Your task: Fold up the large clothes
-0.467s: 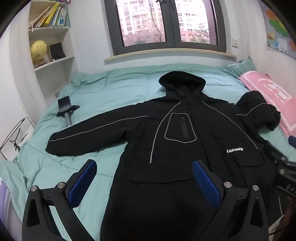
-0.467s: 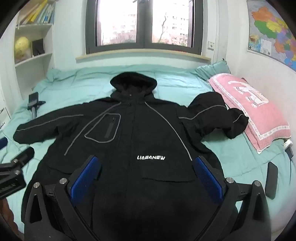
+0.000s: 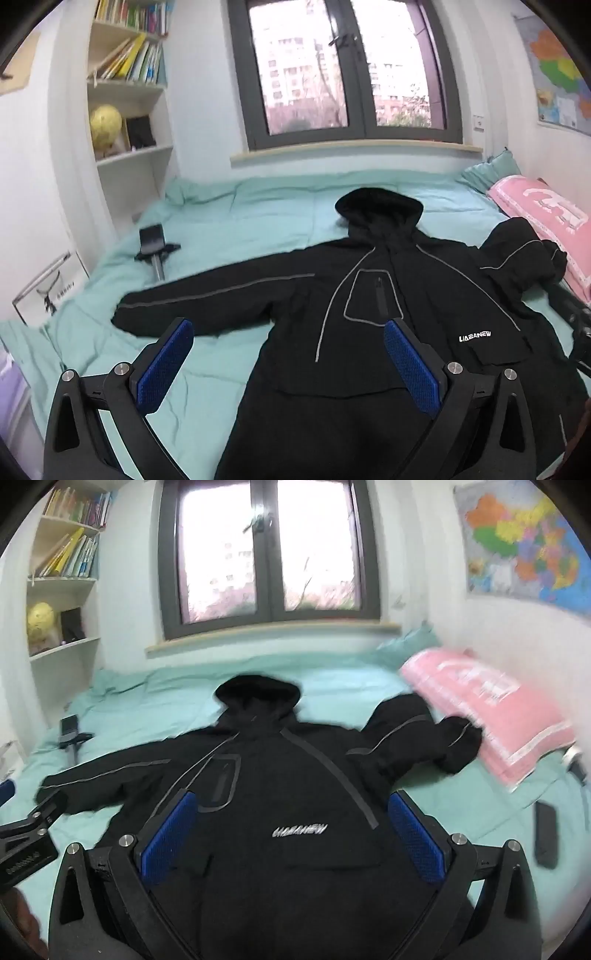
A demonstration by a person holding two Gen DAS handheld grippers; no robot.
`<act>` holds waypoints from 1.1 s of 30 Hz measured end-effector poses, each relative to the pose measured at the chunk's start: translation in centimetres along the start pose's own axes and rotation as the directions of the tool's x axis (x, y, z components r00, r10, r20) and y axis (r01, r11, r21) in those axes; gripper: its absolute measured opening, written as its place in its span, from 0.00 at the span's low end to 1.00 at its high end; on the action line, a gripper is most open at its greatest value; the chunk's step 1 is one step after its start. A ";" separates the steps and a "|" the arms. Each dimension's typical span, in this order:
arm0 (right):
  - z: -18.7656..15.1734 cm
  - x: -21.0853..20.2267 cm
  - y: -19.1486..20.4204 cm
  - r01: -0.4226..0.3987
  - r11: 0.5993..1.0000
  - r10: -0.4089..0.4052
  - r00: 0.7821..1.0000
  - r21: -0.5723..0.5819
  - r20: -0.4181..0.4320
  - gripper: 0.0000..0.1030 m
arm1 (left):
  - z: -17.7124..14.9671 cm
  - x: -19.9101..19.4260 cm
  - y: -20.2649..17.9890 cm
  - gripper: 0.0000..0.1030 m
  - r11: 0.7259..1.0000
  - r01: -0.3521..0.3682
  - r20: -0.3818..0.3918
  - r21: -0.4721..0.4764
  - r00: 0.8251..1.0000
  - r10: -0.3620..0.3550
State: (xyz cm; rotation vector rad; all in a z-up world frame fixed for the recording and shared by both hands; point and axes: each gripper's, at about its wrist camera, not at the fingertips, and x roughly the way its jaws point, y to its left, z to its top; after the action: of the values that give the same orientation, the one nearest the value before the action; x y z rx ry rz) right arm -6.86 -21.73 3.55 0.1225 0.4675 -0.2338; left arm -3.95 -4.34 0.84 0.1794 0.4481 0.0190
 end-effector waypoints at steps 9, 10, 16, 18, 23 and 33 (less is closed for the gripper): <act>-0.8 2.0 -1.7 -0.064 0.995 0.073 0.989 0.073 -0.129 1.00 | 1.2 0.2 4.3 0.99 0.988 0.080 -0.066 -0.129 0.994 -0.089; -0.9 1.9 -1.7 -0.064 0.994 0.075 0.988 0.084 -0.133 1.00 | 1.2 0.0 4.5 0.99 0.989 0.072 -0.068 -0.127 0.994 -0.081; -1.2 -0.1 -2.5 -0.084 0.990 0.097 0.988 0.115 -0.118 1.00 | 1.7 -3.4 5.9 0.99 0.989 0.071 -0.045 -0.133 0.996 -0.077; -1.2 -1.5 -2.3 -0.081 0.992 0.091 0.991 0.097 -0.102 1.00 | 1.8 -4.6 5.9 0.99 0.987 0.083 -0.036 -0.135 0.995 -0.088; -1.5 -3.5 -2.3 -0.065 0.996 0.069 0.995 0.064 -0.072 1.00 | 1.8 -6.5 5.9 0.99 0.988 0.095 -0.004 -0.126 0.995 -0.096; -1.3 -1.6 -1.9 -0.009 0.999 0.011 0.997 0.036 -0.075 1.00 | 1.5 -1.8 5.3 0.99 0.989 0.123 -0.085 -0.084 0.988 -0.131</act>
State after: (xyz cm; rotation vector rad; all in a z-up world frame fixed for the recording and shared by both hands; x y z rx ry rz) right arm -9.29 -23.08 3.05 0.1691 0.5376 -0.2284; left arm -4.79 0.55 3.91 0.0723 0.5470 -0.0806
